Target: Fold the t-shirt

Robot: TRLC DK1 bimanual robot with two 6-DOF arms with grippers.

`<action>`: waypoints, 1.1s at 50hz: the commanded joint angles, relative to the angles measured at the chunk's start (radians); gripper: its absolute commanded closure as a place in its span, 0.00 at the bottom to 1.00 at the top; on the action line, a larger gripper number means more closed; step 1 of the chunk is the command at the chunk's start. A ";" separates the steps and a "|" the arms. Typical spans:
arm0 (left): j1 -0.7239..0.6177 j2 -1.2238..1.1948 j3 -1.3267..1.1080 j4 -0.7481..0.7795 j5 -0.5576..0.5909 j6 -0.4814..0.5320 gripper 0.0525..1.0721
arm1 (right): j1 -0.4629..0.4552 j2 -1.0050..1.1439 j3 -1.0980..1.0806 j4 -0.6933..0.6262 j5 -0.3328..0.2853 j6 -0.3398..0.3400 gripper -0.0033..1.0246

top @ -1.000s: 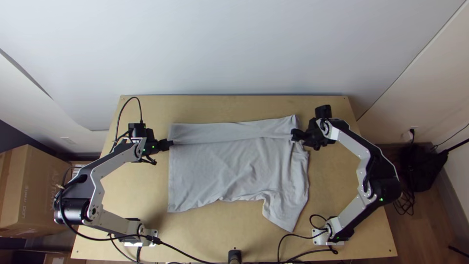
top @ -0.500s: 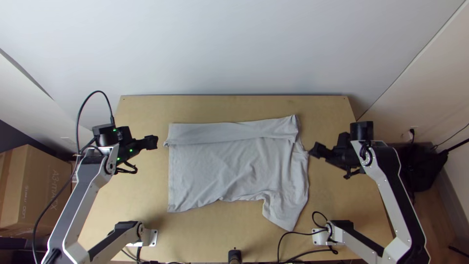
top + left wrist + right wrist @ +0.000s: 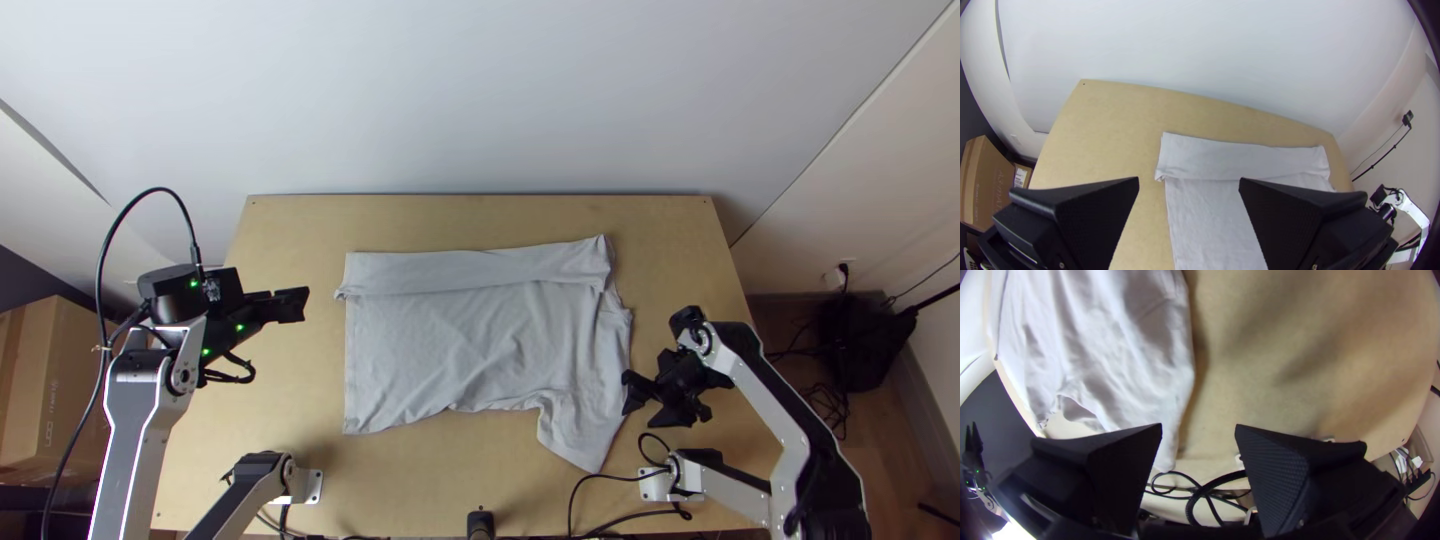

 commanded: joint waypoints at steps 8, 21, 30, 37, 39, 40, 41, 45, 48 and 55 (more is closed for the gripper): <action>-0.013 -0.046 0.030 -0.054 0.009 0.013 0.05 | 0.067 0.054 -0.046 0.047 -0.046 -0.021 0.38; -0.028 -0.063 0.033 -0.105 0.009 0.036 0.05 | 0.119 0.109 -0.057 0.145 -0.048 -0.012 0.59; -0.244 -0.060 0.036 -0.352 -0.025 0.188 0.05 | 0.110 0.130 -0.048 0.160 -0.046 -0.039 0.83; -0.368 -0.055 -0.030 -0.485 -0.075 0.234 0.05 | 0.116 0.094 -0.048 0.150 -0.046 -0.050 0.92; -0.407 -0.055 -0.061 -0.511 -0.077 0.222 0.05 | 0.118 0.081 -0.048 0.145 -0.046 -0.053 0.97; -0.421 -0.054 -0.073 -0.521 -0.078 0.222 0.05 | 0.118 0.072 -0.046 0.145 -0.046 -0.053 0.97; -0.433 -0.054 -0.087 -0.524 -0.086 0.225 0.05 | 0.118 0.060 -0.045 0.145 -0.046 -0.052 0.97; -0.496 -0.029 -0.133 -0.542 -0.123 0.223 0.06 | 0.118 0.015 -0.045 0.136 -0.048 -0.049 0.97; -0.522 -0.011 -0.161 -0.538 -0.135 0.226 0.06 | 0.118 0.000 -0.042 0.125 -0.048 -0.046 0.97; -0.609 0.055 -0.243 -0.551 -0.225 0.231 0.06 | 0.116 -0.052 -0.028 0.093 -0.048 -0.041 0.97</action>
